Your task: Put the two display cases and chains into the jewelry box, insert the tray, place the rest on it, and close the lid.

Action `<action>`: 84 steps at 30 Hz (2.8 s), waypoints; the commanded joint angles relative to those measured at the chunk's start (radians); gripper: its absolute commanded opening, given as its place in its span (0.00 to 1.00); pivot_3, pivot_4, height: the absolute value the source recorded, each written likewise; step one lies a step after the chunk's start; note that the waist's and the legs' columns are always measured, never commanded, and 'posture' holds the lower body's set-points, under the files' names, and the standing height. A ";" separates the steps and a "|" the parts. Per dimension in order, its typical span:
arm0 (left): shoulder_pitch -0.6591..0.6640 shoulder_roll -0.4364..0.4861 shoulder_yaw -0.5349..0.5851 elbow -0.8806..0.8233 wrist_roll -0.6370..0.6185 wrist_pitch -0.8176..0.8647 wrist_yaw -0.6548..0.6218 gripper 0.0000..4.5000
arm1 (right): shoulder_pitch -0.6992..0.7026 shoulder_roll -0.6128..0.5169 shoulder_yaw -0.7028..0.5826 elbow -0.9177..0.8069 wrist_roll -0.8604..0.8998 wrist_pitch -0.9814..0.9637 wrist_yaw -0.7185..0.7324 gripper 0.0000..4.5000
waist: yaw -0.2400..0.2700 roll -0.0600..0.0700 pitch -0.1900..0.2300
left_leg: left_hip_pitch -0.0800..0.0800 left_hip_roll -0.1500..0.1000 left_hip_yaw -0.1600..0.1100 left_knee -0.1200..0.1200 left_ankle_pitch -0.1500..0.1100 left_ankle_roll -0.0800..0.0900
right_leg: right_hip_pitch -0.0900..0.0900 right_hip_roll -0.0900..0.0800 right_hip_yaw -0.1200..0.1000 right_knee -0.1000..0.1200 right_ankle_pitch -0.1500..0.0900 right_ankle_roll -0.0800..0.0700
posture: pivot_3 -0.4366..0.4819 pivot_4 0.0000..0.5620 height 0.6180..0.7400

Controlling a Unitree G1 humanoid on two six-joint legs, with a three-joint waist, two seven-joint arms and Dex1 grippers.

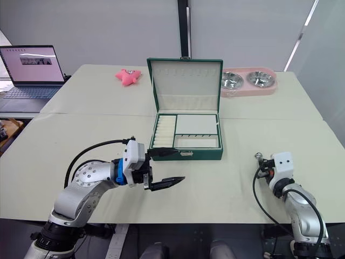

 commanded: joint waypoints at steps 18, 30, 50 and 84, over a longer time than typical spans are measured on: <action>0.018 -0.015 0.052 -0.059 -0.020 0.022 0.080 1.00 | -0.137 -0.091 -0.037 -0.273 0.268 0.180 0.180 0.02 | 0.001 0.004 0.003 | -0.003 0.000 0.000 0.000 0.000 0.000 | -0.003 0.000 0.000 0.000 0.000 0.000 | 0.48 0.27 1.00; 0.027 -0.021 0.051 -0.078 -0.025 0.035 0.109 1.00 | -0.347 -0.116 -0.033 -0.311 0.371 0.291 0.171 0.02 | 0.002 0.005 0.003 | -0.005 0.000 0.000 0.000 0.000 0.000 | -0.006 0.000 0.000 0.000 0.000 0.000 | 0.48 0.27 1.00; 0.189 -0.081 0.197 -0.158 -0.034 0.027 0.289 1.00 | -0.599 -0.082 0.101 -0.190 0.366 0.273 0.253 0.02 | 0.000 0.005 0.003 | -0.006 0.000 0.001 0.000 0.000 0.000 | -0.008 -0.001 0.000 0.001 0.000 0.000 | 0.48 0.27 1.00; 0.318 -0.110 0.235 -0.222 -0.031 -0.001 0.374 1.00 | -0.560 0.026 0.295 0.060 0.128 0.106 0.404 0.26 | -0.002 0.005 0.004 | -0.006 0.000 0.001 -0.001 0.000 0.000 | -0.008 -0.001 0.000 0.001 0.000 0.000 | 0.48 0.27 1.00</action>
